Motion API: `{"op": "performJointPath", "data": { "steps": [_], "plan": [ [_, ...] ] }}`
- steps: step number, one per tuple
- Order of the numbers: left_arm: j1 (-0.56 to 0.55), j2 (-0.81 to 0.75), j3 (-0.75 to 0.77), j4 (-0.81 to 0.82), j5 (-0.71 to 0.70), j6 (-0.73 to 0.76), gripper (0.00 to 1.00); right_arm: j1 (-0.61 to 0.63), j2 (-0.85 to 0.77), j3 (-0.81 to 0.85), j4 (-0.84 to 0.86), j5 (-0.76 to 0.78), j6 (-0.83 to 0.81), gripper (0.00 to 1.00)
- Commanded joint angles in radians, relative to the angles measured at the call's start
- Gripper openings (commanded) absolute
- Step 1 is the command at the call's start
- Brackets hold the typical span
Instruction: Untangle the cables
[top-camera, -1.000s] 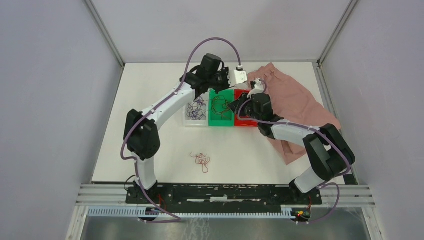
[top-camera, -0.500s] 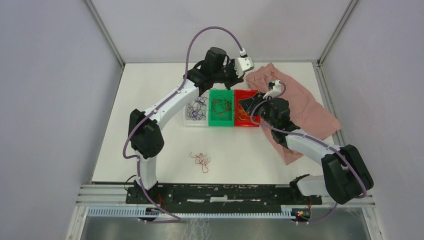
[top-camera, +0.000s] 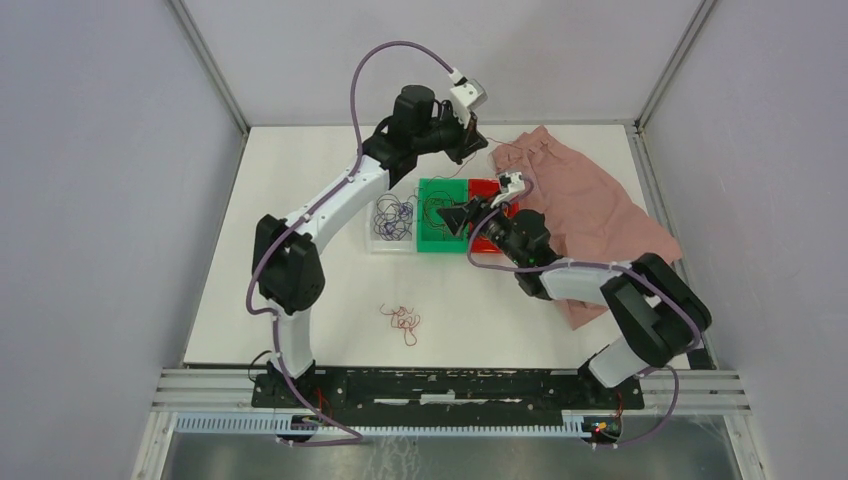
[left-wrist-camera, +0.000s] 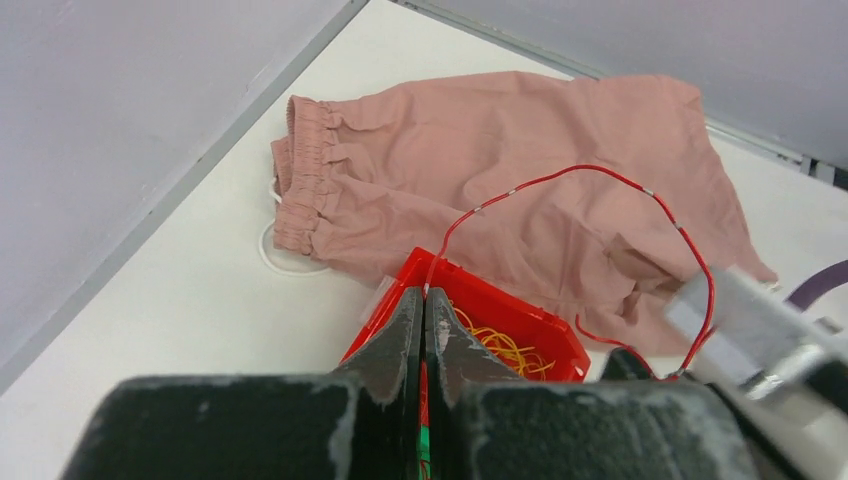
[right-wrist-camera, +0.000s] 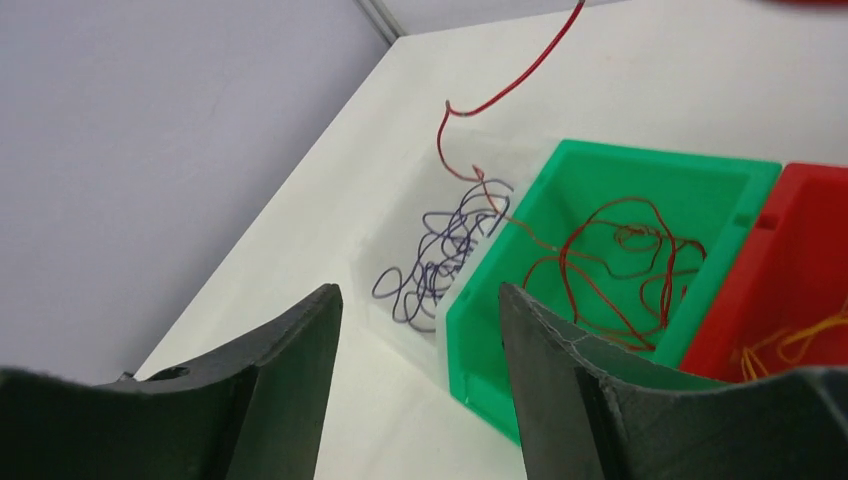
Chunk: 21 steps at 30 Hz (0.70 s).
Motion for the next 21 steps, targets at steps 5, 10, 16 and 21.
{"op": "performJointPath", "data": {
  "steps": [5, 10, 16, 21],
  "plan": [
    [0.002, -0.080, 0.032, 0.070, 0.040, -0.100, 0.03, 0.027, 0.234, 0.204, 0.281, 0.075, -0.053, 0.68],
    [0.006, -0.093, 0.056, 0.022, 0.034, -0.084, 0.03, 0.052, 0.305, 0.284, 0.287, 0.159, -0.069, 0.68],
    [0.010, -0.154, 0.034, 0.013, 0.041, -0.111, 0.03, 0.076, 0.332, 0.358, 0.194, 0.287, -0.143, 0.56],
    [0.031, -0.205, 0.028, -0.006, 0.035, -0.104, 0.03, 0.077, 0.321, 0.318, 0.160, 0.350, -0.170, 0.39]
  ]
}}
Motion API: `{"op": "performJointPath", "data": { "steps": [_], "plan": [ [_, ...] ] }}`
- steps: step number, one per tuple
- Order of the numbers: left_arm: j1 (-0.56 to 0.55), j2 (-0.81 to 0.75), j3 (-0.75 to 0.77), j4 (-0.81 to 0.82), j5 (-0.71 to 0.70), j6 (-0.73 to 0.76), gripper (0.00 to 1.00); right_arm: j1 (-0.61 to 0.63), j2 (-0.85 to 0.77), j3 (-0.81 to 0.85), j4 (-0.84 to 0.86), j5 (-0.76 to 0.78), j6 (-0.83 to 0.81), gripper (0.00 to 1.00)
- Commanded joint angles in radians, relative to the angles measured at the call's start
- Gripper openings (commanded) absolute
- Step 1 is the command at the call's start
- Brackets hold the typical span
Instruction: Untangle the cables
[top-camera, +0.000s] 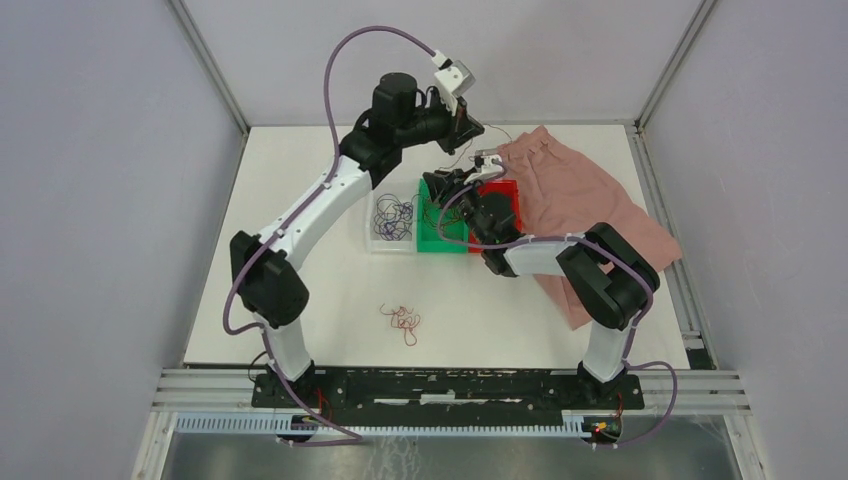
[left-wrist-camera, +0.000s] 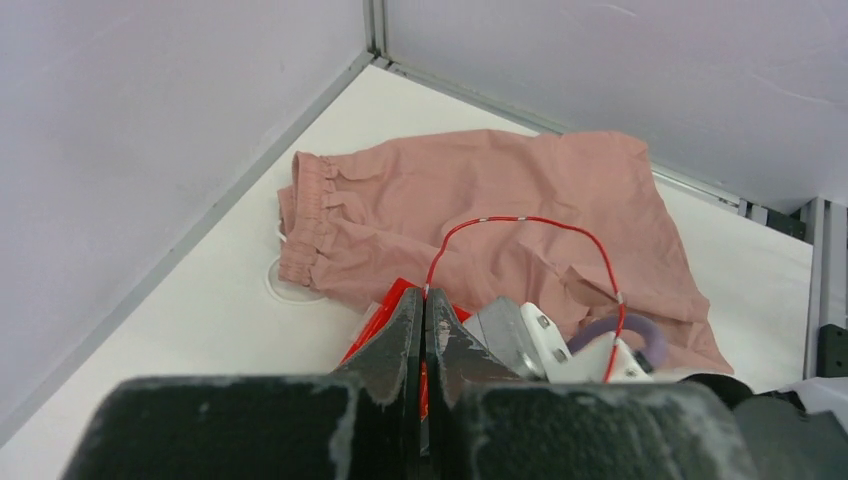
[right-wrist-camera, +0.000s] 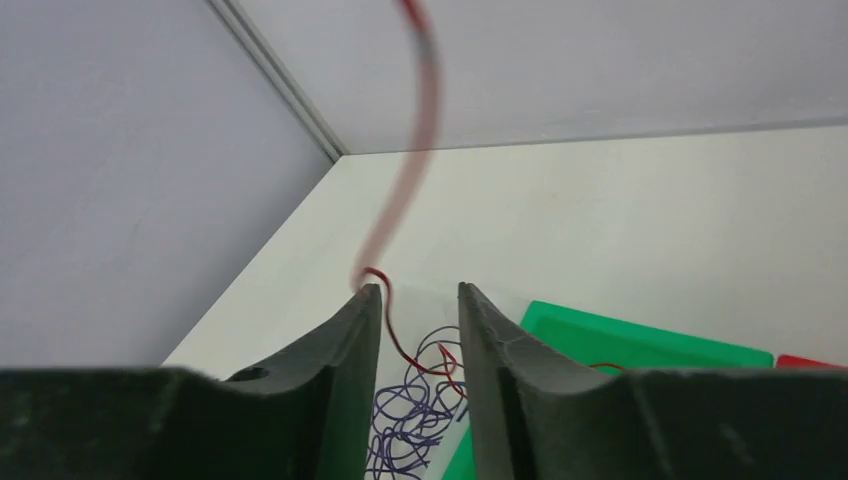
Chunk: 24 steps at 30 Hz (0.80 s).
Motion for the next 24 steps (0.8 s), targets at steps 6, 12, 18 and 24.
{"op": "performJointPath", "data": {
  "steps": [6, 12, 18, 24],
  "plan": [
    [0.071, -0.180, -0.109, -0.001, -0.013, 0.007, 0.03, 0.003, -0.040, -0.065, -0.067, 0.119, -0.102, 0.33],
    [0.105, -0.249, -0.276, 0.004, -0.055, 0.060, 0.03, 0.001, -0.033, -0.092, -0.100, 0.125, -0.118, 0.32],
    [0.127, -0.234, -0.347, 0.059, -0.002, -0.014, 0.03, 0.001, -0.080, -0.164, -0.062, 0.100, -0.098, 0.40],
    [0.131, -0.185, -0.219, 0.100, 0.109, -0.080, 0.03, 0.001, -0.115, -0.181, -0.061, 0.025, -0.106, 0.59]
  ]
}}
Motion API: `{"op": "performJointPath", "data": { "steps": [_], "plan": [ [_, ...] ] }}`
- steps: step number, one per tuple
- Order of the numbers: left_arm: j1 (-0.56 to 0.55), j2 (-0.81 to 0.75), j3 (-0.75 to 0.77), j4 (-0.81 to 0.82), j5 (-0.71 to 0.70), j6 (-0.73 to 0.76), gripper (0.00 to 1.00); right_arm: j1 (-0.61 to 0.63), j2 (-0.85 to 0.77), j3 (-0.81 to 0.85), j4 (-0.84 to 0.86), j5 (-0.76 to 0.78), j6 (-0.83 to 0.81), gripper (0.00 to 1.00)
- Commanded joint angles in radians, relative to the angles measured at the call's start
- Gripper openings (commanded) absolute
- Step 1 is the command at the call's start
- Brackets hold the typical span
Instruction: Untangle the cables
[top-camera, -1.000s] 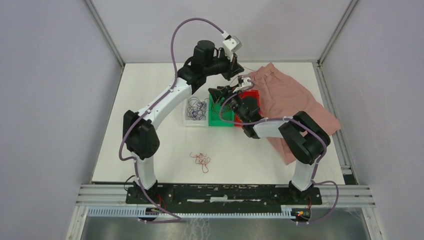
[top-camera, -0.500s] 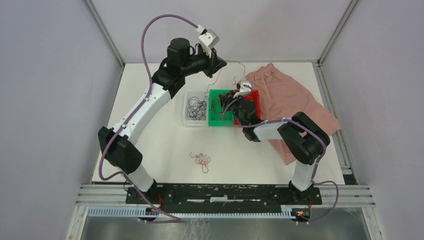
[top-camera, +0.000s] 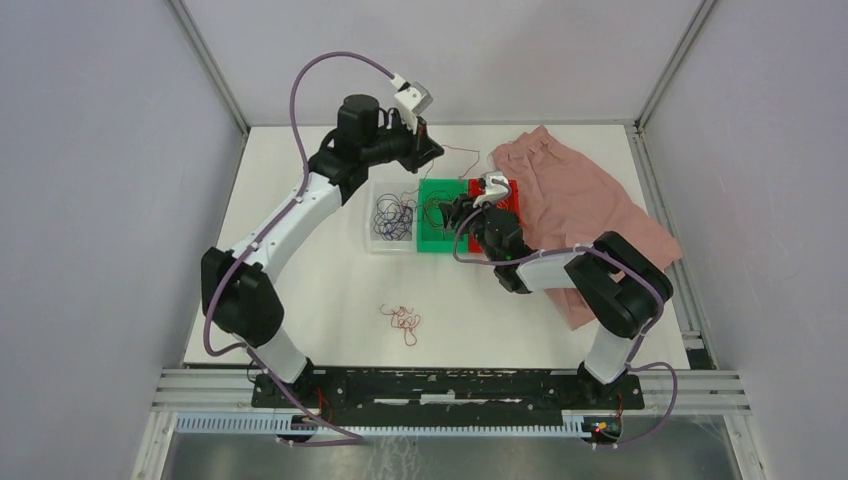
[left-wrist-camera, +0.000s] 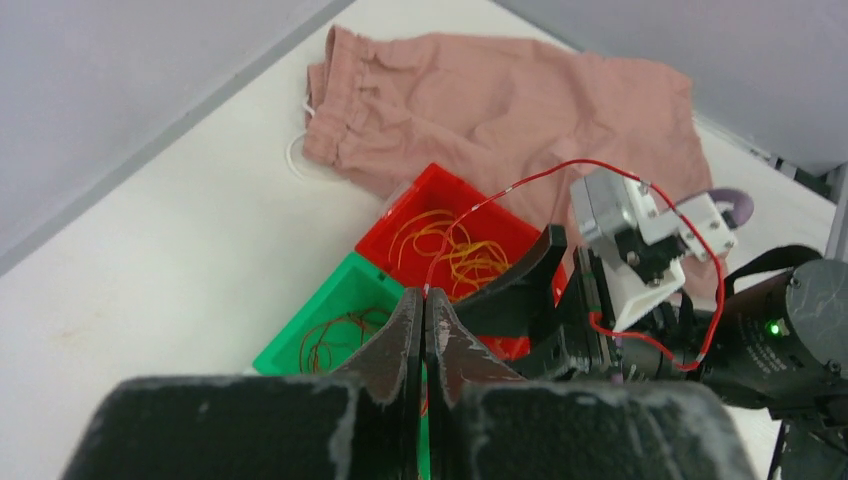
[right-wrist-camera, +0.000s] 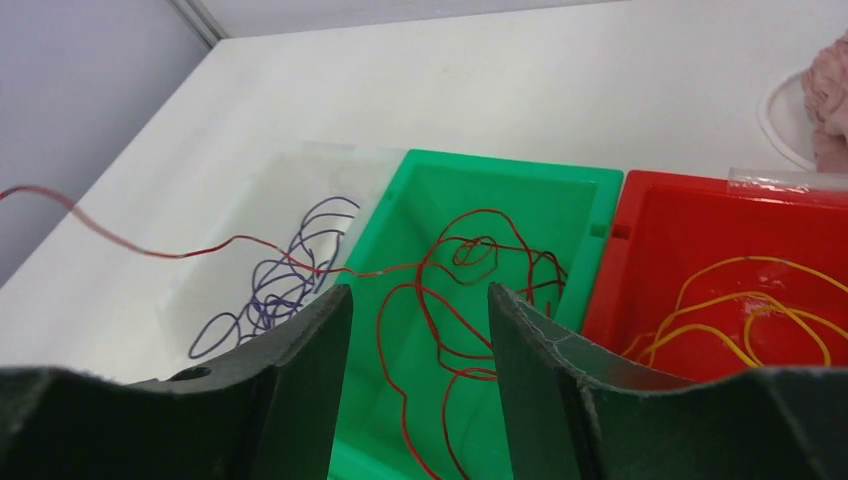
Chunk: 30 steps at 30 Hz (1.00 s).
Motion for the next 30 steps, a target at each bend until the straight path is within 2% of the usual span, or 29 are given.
{"op": "performJointPath", "data": {
  "steps": [1, 3, 6, 8, 13, 18, 23, 30],
  "plan": [
    [0.007, 0.020, 0.145, 0.082, 0.099, -0.075, 0.03, 0.000, -0.052, 0.008, 0.059, -0.057, 0.001, 0.60],
    [0.011, 0.010, 0.167, 0.072, 0.116, -0.089, 0.03, -0.009, -0.044, 0.017, 0.069, -0.074, 0.031, 0.61],
    [0.012, -0.030, 0.142, 0.052, 0.124, -0.101, 0.03, -0.052, 0.004, 0.056, 0.092, -0.210, 0.121, 0.63],
    [0.012, -0.070, 0.093, 0.043, 0.122, -0.106, 0.03, -0.085, 0.042, 0.096, 0.080, -0.293, 0.158, 0.65],
    [0.015, -0.195, -0.096, 0.031, 0.114, -0.101, 0.03, -0.127, 0.071, 0.192, -0.020, -0.402, 0.131, 0.65],
    [0.022, -0.272, -0.249, 0.051, 0.124, -0.075, 0.03, -0.135, 0.136, 0.352, -0.220, -0.552, 0.097, 0.65],
    [0.036, -0.294, -0.277, 0.081, 0.138, -0.040, 0.03, -0.131, 0.189, 0.436, -0.333, -0.659, 0.091, 0.65],
    [0.043, -0.326, -0.308, 0.102, 0.186, -0.088, 0.03, -0.099, 0.226, 0.625, -0.756, -0.708, -0.112, 0.62]
  ]
}}
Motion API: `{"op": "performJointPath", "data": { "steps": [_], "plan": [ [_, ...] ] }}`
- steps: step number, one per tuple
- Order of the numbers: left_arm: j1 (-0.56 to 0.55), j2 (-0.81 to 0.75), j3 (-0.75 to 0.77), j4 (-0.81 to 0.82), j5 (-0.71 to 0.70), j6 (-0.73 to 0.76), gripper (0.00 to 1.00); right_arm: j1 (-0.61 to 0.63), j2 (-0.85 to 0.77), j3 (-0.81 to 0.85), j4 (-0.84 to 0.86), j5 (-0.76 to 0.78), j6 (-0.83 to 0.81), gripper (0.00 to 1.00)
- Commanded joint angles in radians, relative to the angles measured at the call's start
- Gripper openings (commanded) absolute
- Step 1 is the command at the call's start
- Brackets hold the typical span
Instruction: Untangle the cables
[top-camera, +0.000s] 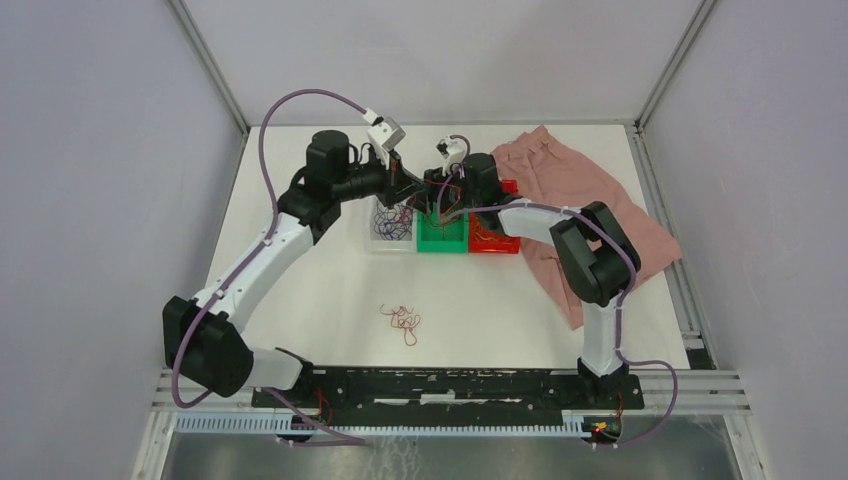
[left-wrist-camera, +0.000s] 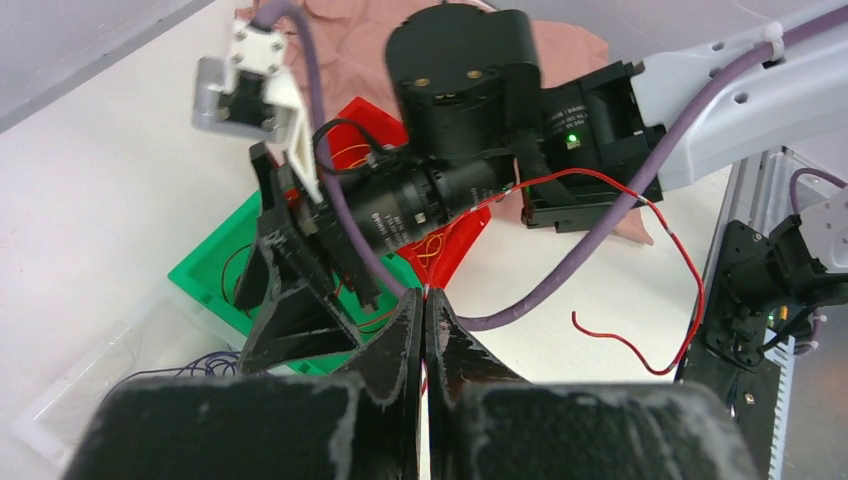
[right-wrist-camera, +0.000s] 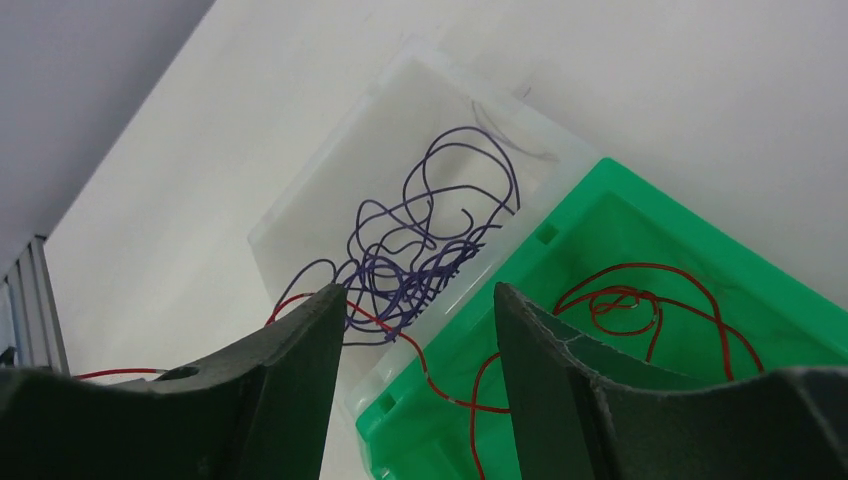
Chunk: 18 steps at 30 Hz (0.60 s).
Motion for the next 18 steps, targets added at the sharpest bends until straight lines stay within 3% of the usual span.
{"op": "performJointPath", "data": {
  "steps": [1, 5, 9, 18],
  "plan": [
    [0.004, -0.068, -0.024, 0.074, 0.071, -0.035, 0.03, 0.027, 0.007, 0.143, -0.303, -0.057, -0.161, 0.61],
    [0.005, -0.080, -0.053, 0.085, 0.081, -0.045, 0.03, 0.048, 0.014, 0.209, -0.444, -0.019, -0.238, 0.58],
    [0.005, -0.085, -0.063, 0.093, 0.084, -0.044, 0.03, 0.061, 0.036, 0.258, -0.516, 0.002, -0.267, 0.47],
    [0.004, -0.102, -0.082, 0.113, 0.094, -0.061, 0.03, 0.083, 0.089, 0.334, -0.579, 0.064, -0.280, 0.29]
  ]
}}
